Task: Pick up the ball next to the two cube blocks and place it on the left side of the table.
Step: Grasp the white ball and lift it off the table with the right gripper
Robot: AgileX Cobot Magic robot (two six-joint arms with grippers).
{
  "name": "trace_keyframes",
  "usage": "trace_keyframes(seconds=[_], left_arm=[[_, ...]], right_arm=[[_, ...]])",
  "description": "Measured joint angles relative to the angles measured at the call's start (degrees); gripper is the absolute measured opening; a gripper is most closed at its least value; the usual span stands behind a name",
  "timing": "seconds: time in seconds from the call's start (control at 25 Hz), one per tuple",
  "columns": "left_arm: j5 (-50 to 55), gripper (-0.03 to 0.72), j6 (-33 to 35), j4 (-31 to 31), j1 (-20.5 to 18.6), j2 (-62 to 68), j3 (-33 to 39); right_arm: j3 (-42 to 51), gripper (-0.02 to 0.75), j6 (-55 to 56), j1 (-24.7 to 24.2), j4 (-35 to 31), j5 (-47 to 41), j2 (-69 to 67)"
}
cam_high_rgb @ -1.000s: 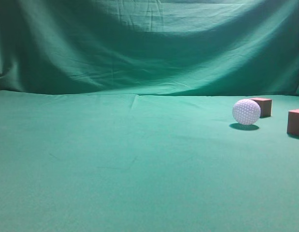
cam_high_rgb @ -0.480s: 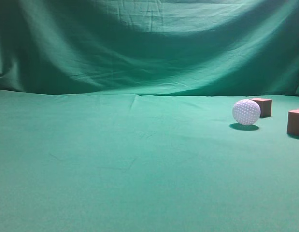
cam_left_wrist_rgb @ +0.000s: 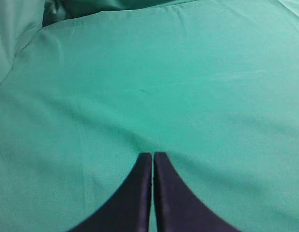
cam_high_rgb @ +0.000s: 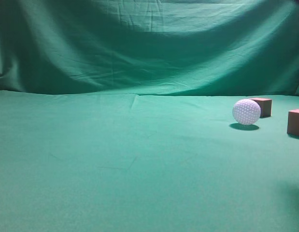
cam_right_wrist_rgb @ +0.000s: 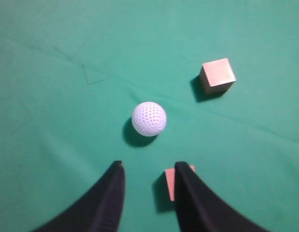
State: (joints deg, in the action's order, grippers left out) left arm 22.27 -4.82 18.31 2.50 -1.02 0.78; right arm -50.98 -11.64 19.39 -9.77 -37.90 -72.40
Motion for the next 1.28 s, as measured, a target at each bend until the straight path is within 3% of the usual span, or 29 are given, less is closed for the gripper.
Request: trace_keyframes(seconds=[0.16,0.24,0.6,0.64,1.0,1.08,1.2,1.28], left_arm=[[0.0,0.000,0.0,0.0,0.0,0.0,0.0],[0.0,0.000,0.0,0.0,0.0,0.0,0.0],[0.0,0.000,0.0,0.0,0.0,0.0,0.0],[0.0,0.000,0.0,0.0,0.0,0.0,0.0],[0.0,0.000,0.0,0.0,0.0,0.0,0.0],[0.0,0.000,0.0,0.0,0.0,0.0,0.0],[0.0,0.000,0.0,0.0,0.0,0.0,0.0],[0.0,0.000,0.0,0.0,0.0,0.0,0.0]], right_arm=[[-5.1,0.529,0.0,0.1,-3.4,-1.8,-9.6],[-7.1,0.605,0.0,0.1,-4.4,-2.0,-13.8],[-14.1,0.602,1.7,0.1,-4.6,-1.5,-29.3],[-14.7,0.553,1.7,0.1,-4.6,-1.2,-30.5],[-15.9,0.552,1.7,0.1,-4.7,1.8,-36.1],[-16.0,0.478,1.7,0.1,-4.7,2.4,-36.5],[-17.2,0.308,1.7,0.1,-4.7,2.3,-36.6],[-18.3,0.309,1.6,0.1,-4.6,1.0,-36.6]])
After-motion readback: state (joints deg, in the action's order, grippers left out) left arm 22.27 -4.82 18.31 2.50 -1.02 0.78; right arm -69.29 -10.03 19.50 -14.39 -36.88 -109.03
